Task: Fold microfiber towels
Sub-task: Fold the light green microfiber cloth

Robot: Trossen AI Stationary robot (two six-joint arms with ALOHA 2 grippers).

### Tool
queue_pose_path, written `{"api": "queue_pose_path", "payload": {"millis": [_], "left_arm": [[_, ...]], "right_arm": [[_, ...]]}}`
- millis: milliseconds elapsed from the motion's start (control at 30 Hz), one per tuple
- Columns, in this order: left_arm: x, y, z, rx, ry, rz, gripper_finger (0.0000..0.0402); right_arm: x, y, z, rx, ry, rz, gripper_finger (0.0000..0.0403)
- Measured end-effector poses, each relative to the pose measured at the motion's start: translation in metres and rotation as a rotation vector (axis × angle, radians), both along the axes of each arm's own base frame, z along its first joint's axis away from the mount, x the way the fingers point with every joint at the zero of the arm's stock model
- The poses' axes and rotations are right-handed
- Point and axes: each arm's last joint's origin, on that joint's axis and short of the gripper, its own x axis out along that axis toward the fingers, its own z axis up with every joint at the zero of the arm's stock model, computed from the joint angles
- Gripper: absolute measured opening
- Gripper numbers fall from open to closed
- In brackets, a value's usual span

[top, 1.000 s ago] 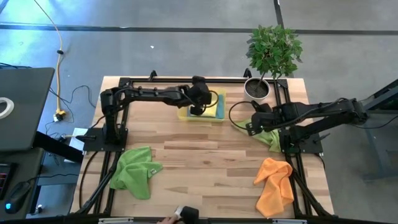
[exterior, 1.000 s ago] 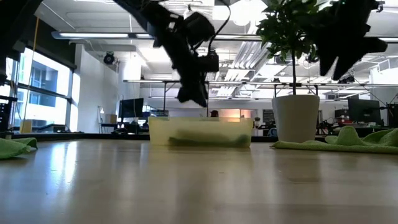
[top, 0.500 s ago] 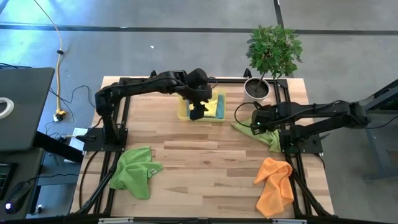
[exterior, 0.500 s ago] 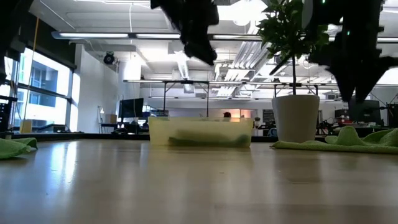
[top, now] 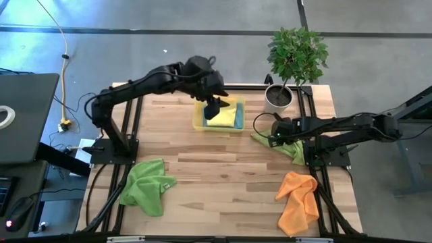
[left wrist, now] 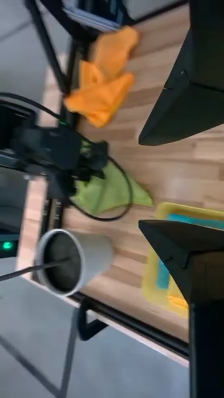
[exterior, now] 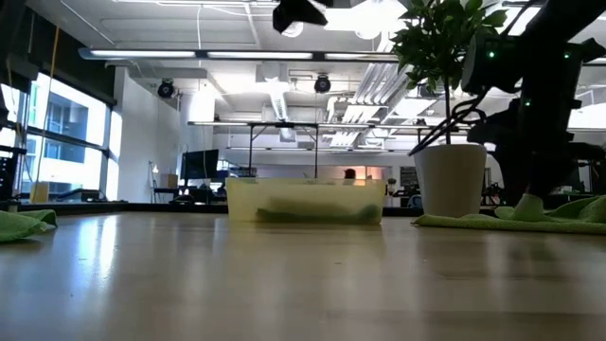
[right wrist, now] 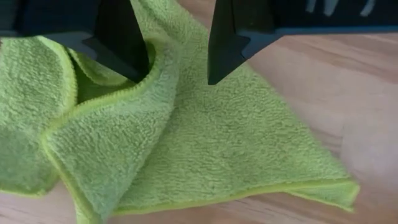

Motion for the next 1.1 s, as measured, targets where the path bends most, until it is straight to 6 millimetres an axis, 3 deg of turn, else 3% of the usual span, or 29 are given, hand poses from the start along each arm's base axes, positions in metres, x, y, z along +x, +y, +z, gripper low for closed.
{"api": "queue_pose_path", "payload": {"millis": [133,333,600,767,1100], "left_arm": [[-0.002,-0.005,0.017,-0.006,-0.078,0.013,0.0197],[0.001,-0.015,0.022,-0.01,-0.098,-0.008,0.0197],[0.005,-0.027,0.022,0.008,-0.088,-0.058,0.0197],[0.003,-0.032,0.017,0.02,-0.024,-0.093,0.0197],[-0.006,-0.053,0.0,-0.107,0.173,-0.197,0.0197]], "right_arm": [[0.001,0.0,0.0,-0.002,-0.006,0.007,0.0114],[0.001,0.0,0.0,0.0,-0.006,0.0,0.0017],[0.006,0.0,0.005,0.019,-0.041,0.05,0.0002],[0.022,0.0,0.025,0.006,-0.157,0.189,0.0001],[0.055,0.022,0.096,-0.16,-0.378,0.591,0.0]]}}
